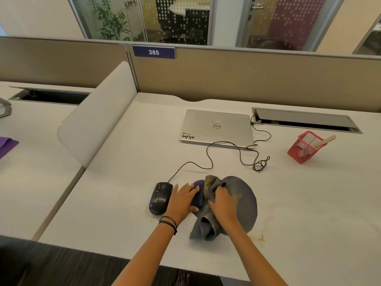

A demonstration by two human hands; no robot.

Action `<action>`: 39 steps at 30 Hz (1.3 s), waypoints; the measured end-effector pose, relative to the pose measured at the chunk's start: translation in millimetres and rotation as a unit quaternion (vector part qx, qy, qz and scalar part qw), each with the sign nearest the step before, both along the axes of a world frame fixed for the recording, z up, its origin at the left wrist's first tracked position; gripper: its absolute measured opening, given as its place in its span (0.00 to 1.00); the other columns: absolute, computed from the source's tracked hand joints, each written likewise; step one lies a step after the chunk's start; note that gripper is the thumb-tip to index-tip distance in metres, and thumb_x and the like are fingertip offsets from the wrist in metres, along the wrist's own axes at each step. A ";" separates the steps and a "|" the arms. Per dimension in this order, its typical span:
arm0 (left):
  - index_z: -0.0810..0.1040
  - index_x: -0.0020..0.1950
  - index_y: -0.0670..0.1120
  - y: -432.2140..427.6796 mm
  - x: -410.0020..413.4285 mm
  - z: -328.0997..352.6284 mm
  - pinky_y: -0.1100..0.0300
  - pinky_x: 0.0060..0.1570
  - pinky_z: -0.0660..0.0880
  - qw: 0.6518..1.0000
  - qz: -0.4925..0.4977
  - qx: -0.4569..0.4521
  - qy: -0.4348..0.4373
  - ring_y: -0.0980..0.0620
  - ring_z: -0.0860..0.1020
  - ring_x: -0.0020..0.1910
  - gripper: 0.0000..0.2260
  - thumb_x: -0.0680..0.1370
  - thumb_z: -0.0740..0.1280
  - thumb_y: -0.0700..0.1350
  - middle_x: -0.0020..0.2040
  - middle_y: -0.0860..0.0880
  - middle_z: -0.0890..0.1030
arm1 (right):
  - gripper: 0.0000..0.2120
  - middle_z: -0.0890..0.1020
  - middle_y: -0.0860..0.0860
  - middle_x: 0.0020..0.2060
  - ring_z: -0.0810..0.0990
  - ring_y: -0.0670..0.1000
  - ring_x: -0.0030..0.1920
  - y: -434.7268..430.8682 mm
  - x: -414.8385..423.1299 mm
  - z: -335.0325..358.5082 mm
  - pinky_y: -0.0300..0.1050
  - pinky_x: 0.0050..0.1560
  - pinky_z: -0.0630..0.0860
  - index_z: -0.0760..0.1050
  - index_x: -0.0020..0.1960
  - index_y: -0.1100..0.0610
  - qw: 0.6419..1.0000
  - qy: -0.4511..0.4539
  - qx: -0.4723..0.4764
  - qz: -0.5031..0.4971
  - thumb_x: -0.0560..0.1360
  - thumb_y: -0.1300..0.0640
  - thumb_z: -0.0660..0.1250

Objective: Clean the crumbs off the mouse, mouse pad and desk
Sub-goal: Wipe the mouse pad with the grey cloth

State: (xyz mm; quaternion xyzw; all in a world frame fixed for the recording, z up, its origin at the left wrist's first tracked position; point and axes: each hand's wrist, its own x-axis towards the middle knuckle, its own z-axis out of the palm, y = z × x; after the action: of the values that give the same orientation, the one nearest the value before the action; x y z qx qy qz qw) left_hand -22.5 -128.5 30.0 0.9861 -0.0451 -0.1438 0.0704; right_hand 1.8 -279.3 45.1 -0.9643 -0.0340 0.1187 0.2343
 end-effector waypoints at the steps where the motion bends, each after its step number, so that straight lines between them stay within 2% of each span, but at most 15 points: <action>1: 0.53 0.77 0.51 0.2 0.2 -0.5 0.46 0.75 0.45 1.000 -0.001 0.000 0.001 0.49 0.53 0.77 0.31 0.78 0.62 0.55 0.77 0.50 0.57 | 0.10 0.77 0.56 0.52 0.76 0.52 0.41 1.1 -9.3 -3.9 0.44 0.38 0.72 0.69 0.57 0.59 1.000 0.004 -0.005 0.014 0.77 0.57 0.62; 4: 0.53 0.77 0.51 -0.3 0.7 -0.6 0.46 0.75 0.45 1.000 -0.002 -0.008 0.003 0.49 0.53 0.77 0.31 0.78 0.63 0.54 0.77 0.49 0.57 | 0.14 0.76 0.54 0.56 0.80 0.54 0.49 2.3 -25.5 -11.6 0.44 0.45 0.75 0.68 0.60 0.58 0.999 0.007 -0.025 0.036 0.77 0.53 0.63; 7: 0.53 0.77 0.50 -0.6 0.3 -1.2 0.47 0.75 0.45 1.000 0.000 -0.014 0.006 0.49 0.53 0.77 0.31 0.78 0.63 0.54 0.77 0.49 0.56 | 0.13 0.77 0.54 0.54 0.80 0.53 0.50 2.8 -21.8 -13.1 0.44 0.48 0.77 0.70 0.58 0.57 1.000 0.006 0.015 0.017 0.77 0.54 0.64; 10: 0.54 0.77 0.50 -0.1 0.7 -0.5 0.47 0.75 0.45 1.000 0.000 -0.016 0.006 0.49 0.54 0.76 0.31 0.78 0.63 0.54 0.77 0.49 0.57 | 0.11 0.78 0.55 0.52 0.80 0.54 0.49 6.6 -12.7 -13.8 0.49 0.50 0.79 0.71 0.56 0.59 0.998 -0.001 0.056 -0.002 0.76 0.56 0.64; 16: 0.54 0.77 0.50 -0.1 0.0 3.0 0.48 0.75 0.48 1.000 -0.004 -0.005 -0.011 0.50 0.59 0.74 0.29 0.79 0.62 0.52 0.76 0.49 0.59 | 0.10 0.79 0.57 0.49 0.79 0.57 0.45 7.0 23.6 0.7 0.48 0.38 0.74 0.71 0.54 0.60 0.997 -0.013 0.065 -0.032 0.77 0.55 0.61; 21: 0.54 0.77 0.50 0.3 0.5 4.6 0.48 0.76 0.47 1.000 -0.012 0.007 -0.007 0.49 0.59 0.74 0.30 0.78 0.62 0.54 0.76 0.49 0.59 | 0.12 0.76 0.57 0.55 0.79 0.58 0.50 -13.8 29.0 3.3 0.49 0.44 0.75 0.69 0.58 0.61 0.997 -0.042 0.042 -0.050 0.78 0.55 0.61; 25: 0.54 0.77 0.50 -0.1 0.8 4.2 0.47 0.76 0.46 1.000 -0.009 0.005 0.000 0.49 0.58 0.75 0.30 0.78 0.62 0.55 0.76 0.49 0.59 | 0.08 0.77 0.55 0.51 0.78 0.55 0.44 -19.4 6.2 -5.0 0.45 0.39 0.72 0.70 0.55 0.60 0.998 -0.040 0.011 -0.036 0.78 0.58 0.61; 27: 0.54 0.77 0.50 -0.3 0.8 5.0 0.47 0.76 0.46 1.000 -0.008 0.004 0.004 0.49 0.58 0.75 0.31 0.78 0.62 0.55 0.76 0.49 0.59 | 0.09 0.77 0.54 0.51 0.78 0.54 0.45 -13.6 -10.8 -11.0 0.42 0.39 0.72 0.71 0.56 0.59 0.999 -0.033 0.001 -0.008 0.77 0.57 0.62; 32: 0.53 0.77 0.51 -0.7 0.3 2.8 0.46 0.75 0.45 1.000 -0.001 -0.008 0.012 0.49 0.55 0.76 0.32 0.78 0.63 0.54 0.77 0.49 0.57 | 0.10 0.76 0.54 0.53 0.79 0.53 0.47 5.7 -32.5 -18.9 0.43 0.46 0.77 0.71 0.56 0.59 0.993 -0.032 0.109 -0.003 0.77 0.57 0.63; 35: 0.53 0.77 0.51 1.0 0.8 2.8 0.46 0.75 0.45 1.000 -0.006 -0.016 0.015 0.49 0.56 0.76 0.32 0.78 0.63 0.54 0.77 0.49 0.57 | 0.08 0.76 0.55 0.51 0.79 0.53 0.45 9.5 -26.3 -19.8 0.45 0.43 0.77 0.71 0.54 0.59 0.987 -0.035 0.152 -0.025 0.77 0.57 0.63; 39: 0.53 0.77 0.50 0.1 0.5 3.6 0.46 0.75 0.46 1.000 -0.022 0.018 -0.004 0.48 0.57 0.75 0.31 0.78 0.63 0.53 0.75 0.48 0.59 | 0.07 0.77 0.56 0.49 0.78 0.54 0.42 11.8 -6.8 -14.4 0.47 0.40 0.76 0.70 0.52 0.60 0.987 -0.046 0.149 -0.038 0.77 0.57 0.62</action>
State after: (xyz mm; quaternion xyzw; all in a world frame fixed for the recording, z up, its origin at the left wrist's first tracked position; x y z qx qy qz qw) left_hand -22.0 -128.4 33.6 0.9865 -0.0649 -0.1419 0.0497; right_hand -5.0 -267.5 30.7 -0.9235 -0.0251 0.0587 0.3782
